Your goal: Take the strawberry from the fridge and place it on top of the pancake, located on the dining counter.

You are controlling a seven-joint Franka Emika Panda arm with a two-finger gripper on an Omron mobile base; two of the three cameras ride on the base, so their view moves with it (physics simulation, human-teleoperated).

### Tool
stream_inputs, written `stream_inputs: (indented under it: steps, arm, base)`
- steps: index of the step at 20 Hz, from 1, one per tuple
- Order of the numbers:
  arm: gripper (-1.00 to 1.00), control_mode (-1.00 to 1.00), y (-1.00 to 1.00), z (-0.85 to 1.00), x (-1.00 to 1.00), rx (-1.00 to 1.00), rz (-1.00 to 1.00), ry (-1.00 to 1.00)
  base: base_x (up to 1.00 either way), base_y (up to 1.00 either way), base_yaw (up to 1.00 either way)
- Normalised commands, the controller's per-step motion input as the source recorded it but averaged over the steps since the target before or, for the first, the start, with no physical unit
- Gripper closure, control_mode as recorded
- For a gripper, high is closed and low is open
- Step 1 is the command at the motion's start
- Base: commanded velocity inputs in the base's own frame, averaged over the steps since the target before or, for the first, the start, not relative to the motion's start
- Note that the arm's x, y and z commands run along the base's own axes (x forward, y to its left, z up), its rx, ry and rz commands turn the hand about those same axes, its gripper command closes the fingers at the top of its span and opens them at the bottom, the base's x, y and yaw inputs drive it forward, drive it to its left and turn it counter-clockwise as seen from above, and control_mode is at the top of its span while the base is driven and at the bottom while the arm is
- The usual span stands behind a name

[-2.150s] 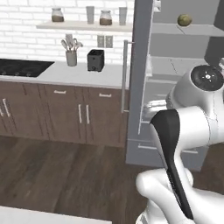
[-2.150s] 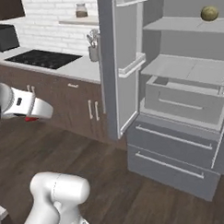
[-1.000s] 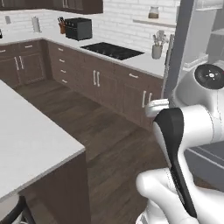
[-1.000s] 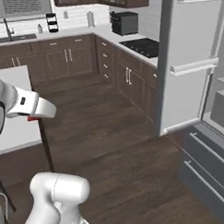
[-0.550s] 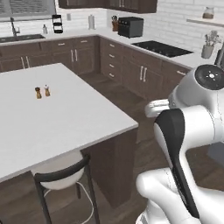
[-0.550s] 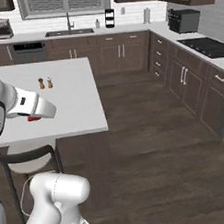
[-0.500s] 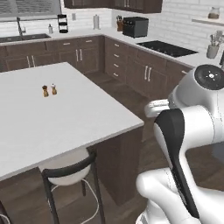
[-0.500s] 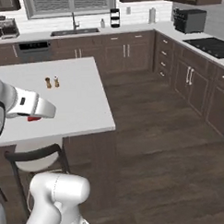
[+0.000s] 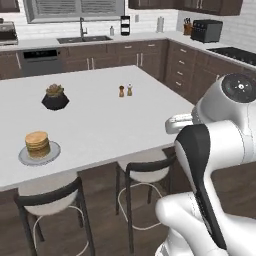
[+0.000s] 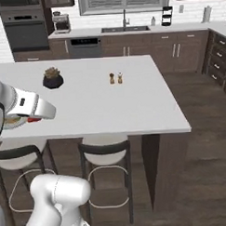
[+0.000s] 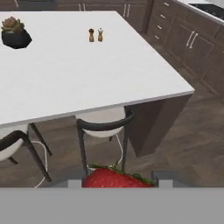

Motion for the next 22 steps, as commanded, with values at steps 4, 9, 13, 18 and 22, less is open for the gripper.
stream_inputs:
  steps: [4, 9, 13, 18, 22]
  arm:
    - [1.0, 1.0, 0.0, 0.0, 0.0, 0.0, 0.0, 0.0]
    - [1.0, 1.0, 0.0, 0.0, 0.0, 0.0, 0.0, 0.0]
    - [1.0, 1.0, 0.0, 0.0, 0.0, 0.0, 0.0, 0.0]
    - [1.0, 1.0, 0.0, 0.0, 0.0, 0.0, 0.0, 0.0]
    - [1.0, 1.0, 0.0, 0.0, 0.0, 0.0, 0.0, 0.0]
  base:
    - [-0.28, 1.0, 0.31]
    - [0.02, 1.0, 0.16]
    - [0.74, 0.54, 0.0]
    - [0.89, 0.18, 0.0]
    - [0.77, 0.34, 0.03]
